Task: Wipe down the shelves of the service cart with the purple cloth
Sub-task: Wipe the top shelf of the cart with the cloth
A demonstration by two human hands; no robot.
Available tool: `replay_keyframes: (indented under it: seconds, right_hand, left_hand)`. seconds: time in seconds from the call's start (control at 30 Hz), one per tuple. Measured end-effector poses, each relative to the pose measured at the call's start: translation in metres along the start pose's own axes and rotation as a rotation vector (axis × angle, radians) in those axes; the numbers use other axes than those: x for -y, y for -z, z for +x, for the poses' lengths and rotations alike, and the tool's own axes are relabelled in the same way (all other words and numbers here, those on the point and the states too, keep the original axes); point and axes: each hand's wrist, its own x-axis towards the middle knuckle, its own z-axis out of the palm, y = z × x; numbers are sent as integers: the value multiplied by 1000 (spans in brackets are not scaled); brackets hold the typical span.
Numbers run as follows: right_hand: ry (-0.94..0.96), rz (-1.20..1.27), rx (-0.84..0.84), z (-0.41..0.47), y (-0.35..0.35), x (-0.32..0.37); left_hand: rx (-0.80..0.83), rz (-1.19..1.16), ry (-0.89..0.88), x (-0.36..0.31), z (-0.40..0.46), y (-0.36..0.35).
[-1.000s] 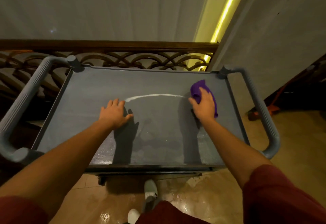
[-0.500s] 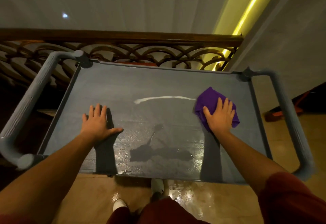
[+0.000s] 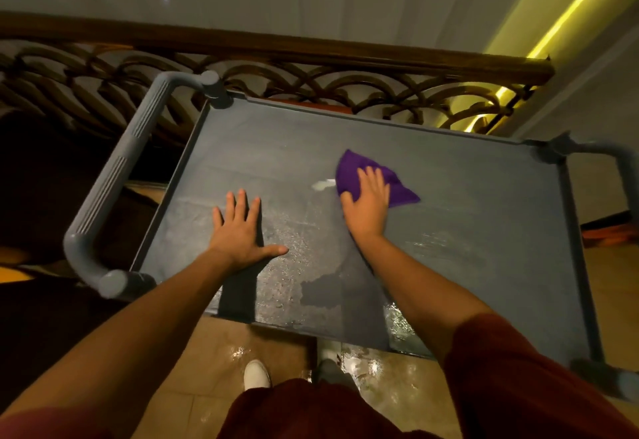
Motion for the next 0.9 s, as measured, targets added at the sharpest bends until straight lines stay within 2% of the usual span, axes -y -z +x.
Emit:
replay_keyframes:
  seconds: [0.07,0.17,0.23,0.3,0.37,0.57,0.7,0.77,0.87,0.9]
  right_hand:
    - [24,-1,26,2,-3,10]
    - [10,-83,-77,14,24,-17]
    - [-68,-105,-124,14,34,-30]
    - [-118,-77,-122,8,24,-18]
    - [-89,-36,-100,3,-1,14]
    - [137,77,117,-23,-56,95]
    - [295,36,252,-37,-56,104]
    - [280,5,199,-26,-42,95]
    - [129,-6,18,-12,-28,86]
    - [87,11,5,-12,-29,89]
  left_hand:
    - [1,-43,-42,9,-4,5]
    - [-44,-58,-54,38,-22,8]
    - [-46,-34,-17,62,-40,0]
    - [-14,-24,-26,75,-53,-11]
    - [-22,-32,-31,80,-57,-16]
    - [-54,-68,-34,85,-53,-16]
    - [-45,-109,-57,93,-59,-11]
    - [-50,-145,-35,97,-65,-9]
    - [-73,-161,70,101,-82,-13]
    - [-57,-166,79,100,-87,-16]
